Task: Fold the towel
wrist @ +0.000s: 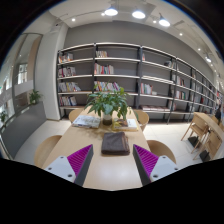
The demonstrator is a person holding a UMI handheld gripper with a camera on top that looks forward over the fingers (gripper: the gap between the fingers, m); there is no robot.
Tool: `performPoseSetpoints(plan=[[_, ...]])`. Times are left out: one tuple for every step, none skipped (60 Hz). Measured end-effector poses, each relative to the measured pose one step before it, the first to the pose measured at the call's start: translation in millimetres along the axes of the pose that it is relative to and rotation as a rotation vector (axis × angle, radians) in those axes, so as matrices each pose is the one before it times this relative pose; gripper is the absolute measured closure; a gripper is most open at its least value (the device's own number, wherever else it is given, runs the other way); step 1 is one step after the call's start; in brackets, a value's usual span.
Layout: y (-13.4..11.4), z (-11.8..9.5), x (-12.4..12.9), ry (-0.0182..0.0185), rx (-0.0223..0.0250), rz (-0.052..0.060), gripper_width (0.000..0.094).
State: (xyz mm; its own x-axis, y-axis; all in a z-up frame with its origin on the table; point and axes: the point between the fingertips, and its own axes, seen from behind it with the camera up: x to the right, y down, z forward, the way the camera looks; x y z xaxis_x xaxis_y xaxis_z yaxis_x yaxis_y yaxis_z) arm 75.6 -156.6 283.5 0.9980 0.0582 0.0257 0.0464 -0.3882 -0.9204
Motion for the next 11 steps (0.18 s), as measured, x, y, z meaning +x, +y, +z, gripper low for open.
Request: performPoseSetpoints(plan=[[0.87, -3.75, -0.68, 0.00045, 0.00399, -0.0037, 0.0135], [-0.12, -2.81, -0.41, 0.00057, 0.00313, -0.0017, 0.0133], [-0.31, -2.29, -0.07, 0.00086, 0.00288, -0.001, 0.0137], [-0.48, -1.79, -0.19, 0.00152, 0.00269, -0.0005, 0.0138], [-0.54, -1.77, 0.08, 0.00238, 0.00328, -0.0001, 0.0137], [-0.56, -1.82, -0.25, 0.00242, 0.00402, 0.0001, 0.0139], [-0.56, -2.17, -0.16, 0.00223, 0.0033, 0.0003, 0.0136], [-1.31, -3.38, -1.62, 0.00118, 0.00115, 0.0011, 0.0137], [1.15, -1.91, 0.28, -0.00121, 0.00195, 0.0018, 0.0136], [0.34, -1.54, -0.86, -0.00137, 0.00106, 0.0021, 0.0139], [0.15, -1.16, -0.87, -0.0008, 0.00126, 0.0012, 0.0137]])
